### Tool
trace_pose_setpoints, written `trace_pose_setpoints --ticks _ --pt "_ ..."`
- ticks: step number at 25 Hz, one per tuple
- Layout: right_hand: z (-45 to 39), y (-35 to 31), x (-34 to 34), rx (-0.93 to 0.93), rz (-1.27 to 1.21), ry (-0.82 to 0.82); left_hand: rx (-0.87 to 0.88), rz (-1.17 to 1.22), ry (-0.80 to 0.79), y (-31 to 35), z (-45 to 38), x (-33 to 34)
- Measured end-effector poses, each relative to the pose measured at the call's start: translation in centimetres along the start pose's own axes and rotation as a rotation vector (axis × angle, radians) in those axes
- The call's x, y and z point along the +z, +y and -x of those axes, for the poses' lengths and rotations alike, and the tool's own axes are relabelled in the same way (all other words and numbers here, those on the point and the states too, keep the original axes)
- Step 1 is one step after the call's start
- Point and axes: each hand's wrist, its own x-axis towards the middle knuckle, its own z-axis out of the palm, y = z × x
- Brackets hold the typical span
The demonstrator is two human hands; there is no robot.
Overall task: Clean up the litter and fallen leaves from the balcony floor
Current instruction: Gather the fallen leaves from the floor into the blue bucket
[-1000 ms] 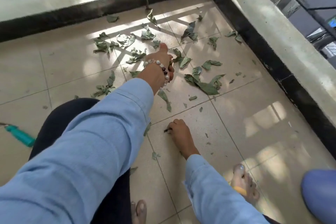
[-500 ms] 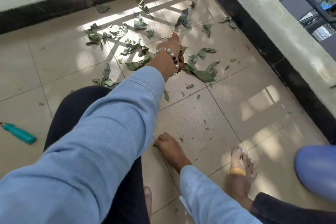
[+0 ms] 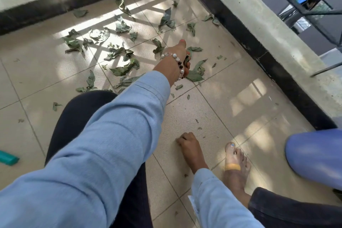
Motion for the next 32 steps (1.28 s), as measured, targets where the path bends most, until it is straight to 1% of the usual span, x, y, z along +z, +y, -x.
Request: trace_pose_setpoints --ticks 1,2,3,4,5,6,7,8,9,10,11,13,14,15,16,17,18,19,20,21,22,23,24,25,26,27,28,30,32 --pt "-0.4 0.2 -0.4 0.082 -0.068 -0.006 -0.018 -0.040 -0.030 0.1 0.3 0.3" --pt "-0.9 0.2 -1.5 0.227 -0.181 0.002 -0.027 -0.071 -0.067 -0.2 0.2 0.3" --pt "-1.8 0.6 -2.8 0.420 -0.328 0.044 -0.031 -0.101 -0.088 -0.5 0.5 0.4" --pt "-3.1 1.4 -4.5 0.610 -0.568 0.145 -0.037 -0.107 -0.077 -0.6 0.2 0.5" --pt "-4.4 1.8 -6.4 0.758 -0.883 0.273 -0.049 -0.115 -0.064 -0.8 -0.4 0.7" --pt "-5.8 1.4 -8.8 0.822 -1.213 0.388 -0.064 -0.126 -0.047 -0.9 -0.5 0.9" --pt "-7.4 1.0 -10.9 0.797 -1.444 0.478 -0.068 -0.136 -0.041 -1.2 -0.7 1.1" --pt "-9.2 0.5 -12.8 0.740 -1.589 0.538 -0.058 -0.170 -0.035 -1.8 -1.1 1.4" --pt "-10.9 -0.4 -14.7 0.667 -1.643 0.553 -0.041 -0.182 -0.024 -2.2 -1.2 1.7" --pt "-12.4 -1.5 -16.3 0.594 -1.584 0.540 -0.029 -0.181 -0.023 -2.4 -1.0 2.2" --pt "-13.6 -2.6 -17.5 0.518 -1.419 0.533 -0.016 -0.171 -0.024 -2.7 -1.1 2.5" --pt "-14.9 -4.1 -18.3 0.329 -0.930 0.508 -0.022 -0.123 -0.033 -2.8 -1.6 2.9" --pt "-15.3 -4.1 -18.1 0.223 -0.759 0.463 -0.031 -0.112 -0.015 -2.8 -2.0 2.9" --pt "-15.6 -3.8 -17.7 0.139 -0.700 0.399 -0.019 -0.101 0.035 -2.7 -2.7 2.8" --pt "-15.7 -3.4 -17.5 0.095 -0.715 0.326 -0.001 -0.098 0.093 -2.6 -3.0 2.4" --pt "-15.8 -2.7 -17.4 0.067 -0.793 0.254 0.017 -0.090 0.155 -2.4 -3.0 1.8" --pt "-15.8 -2.0 -17.5 0.070 -0.963 0.204 0.045 -0.063 0.207 -2.0 -2.7 1.3" --pt "-15.7 -1.2 -17.6 0.109 -1.172 0.206 0.072 -0.037 0.221 -1.6 -2.7 0.7" --pt "-15.7 -0.4 -17.3 0.223 -1.292 0.255 0.087 -0.009 0.228 -1.3 -2.9 0.2" --pt "-15.8 0.4 -16.7 0.375 -1.271 0.304 0.086 0.023 0.237 -1.0 -3.0 -0.2" --pt "-16.1 1.3 -15.5 0.523 -1.091 0.309 0.080 0.047 0.249 -0.7 -3.2 -0.6" --pt "-16.2 1.9 -13.9 0.613 -0.866 0.205 0.073 0.057 0.258 -0.5 -3.4 -1.1" --pt "-16.0 2.1 -12.0 0.645 -0.676 0.053 0.064 0.050 0.258 -0.5 -3.7 -1.4" --pt "-15.7 1.9 -10.1 0.641 -0.543 -0.081 0.069 0.039 0.251 -0.4 -4.1 -1.8" --pt "-15.7 1.6 -8.3 0.613 -0.456 -0.158 0.080 0.025 0.250 -0.4 -4.2 -2.1" --pt "-15.7 1.0 -6.9 0.568 -0.391 -0.173 0.079 0.026 0.252 -0.5 -4.6 -2.5" --pt "-16.0 0.5 -5.8 0.489 -0.318 -0.144 0.066 0.047 0.258 -0.3 -4.6 -2.9" --pt "-17.3 -0.4 -4.2 0.289 -0.115 -0.137 0.039 0.067 0.299 -0.4 -4.6 -4.0" --pt "-17.7 -0.7 -2.7 0.125 0.072 -0.156 0.084 0.005 0.290 -0.4 -4.2 -4.7"
